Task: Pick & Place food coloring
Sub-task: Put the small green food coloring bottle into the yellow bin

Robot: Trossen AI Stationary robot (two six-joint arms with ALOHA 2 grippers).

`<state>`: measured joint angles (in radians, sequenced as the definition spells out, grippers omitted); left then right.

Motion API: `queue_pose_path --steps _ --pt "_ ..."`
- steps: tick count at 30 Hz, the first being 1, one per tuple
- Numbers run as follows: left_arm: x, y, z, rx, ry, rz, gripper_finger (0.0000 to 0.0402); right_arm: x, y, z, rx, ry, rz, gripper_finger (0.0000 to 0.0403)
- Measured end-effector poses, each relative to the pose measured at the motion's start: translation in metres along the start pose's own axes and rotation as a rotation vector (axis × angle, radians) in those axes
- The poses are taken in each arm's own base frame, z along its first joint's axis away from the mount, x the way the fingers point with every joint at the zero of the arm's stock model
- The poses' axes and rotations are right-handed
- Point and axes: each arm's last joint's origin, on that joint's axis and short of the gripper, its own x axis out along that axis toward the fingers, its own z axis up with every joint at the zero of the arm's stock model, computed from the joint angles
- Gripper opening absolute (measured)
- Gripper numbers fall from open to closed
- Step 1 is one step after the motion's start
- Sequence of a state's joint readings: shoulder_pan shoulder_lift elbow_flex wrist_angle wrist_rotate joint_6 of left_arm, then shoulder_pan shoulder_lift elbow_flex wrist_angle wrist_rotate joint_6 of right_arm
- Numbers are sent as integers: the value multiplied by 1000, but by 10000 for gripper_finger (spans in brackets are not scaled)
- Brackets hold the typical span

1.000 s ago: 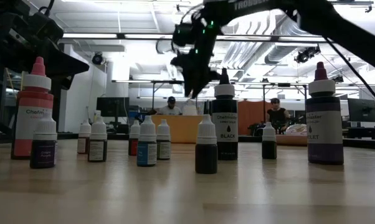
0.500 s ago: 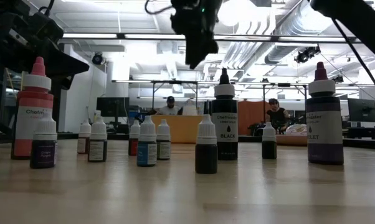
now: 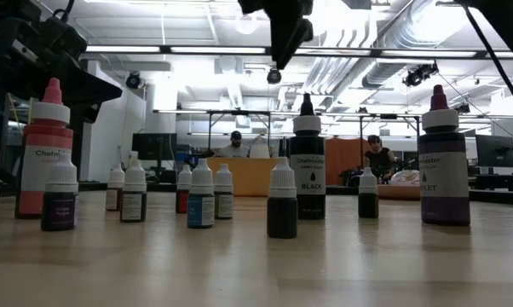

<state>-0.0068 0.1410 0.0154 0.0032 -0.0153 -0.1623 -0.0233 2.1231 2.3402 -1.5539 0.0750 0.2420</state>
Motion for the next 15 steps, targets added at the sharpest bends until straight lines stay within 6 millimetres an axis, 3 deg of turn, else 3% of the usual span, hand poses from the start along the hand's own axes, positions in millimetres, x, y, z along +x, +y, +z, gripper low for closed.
queue_pose_path --steps 8,15 --pt "0 0 0 0 0 0 1 -3 33 -11 66 39 74 142" --pt "0 0 0 0 0 0 1 5 45 -27 109 122 94 142"
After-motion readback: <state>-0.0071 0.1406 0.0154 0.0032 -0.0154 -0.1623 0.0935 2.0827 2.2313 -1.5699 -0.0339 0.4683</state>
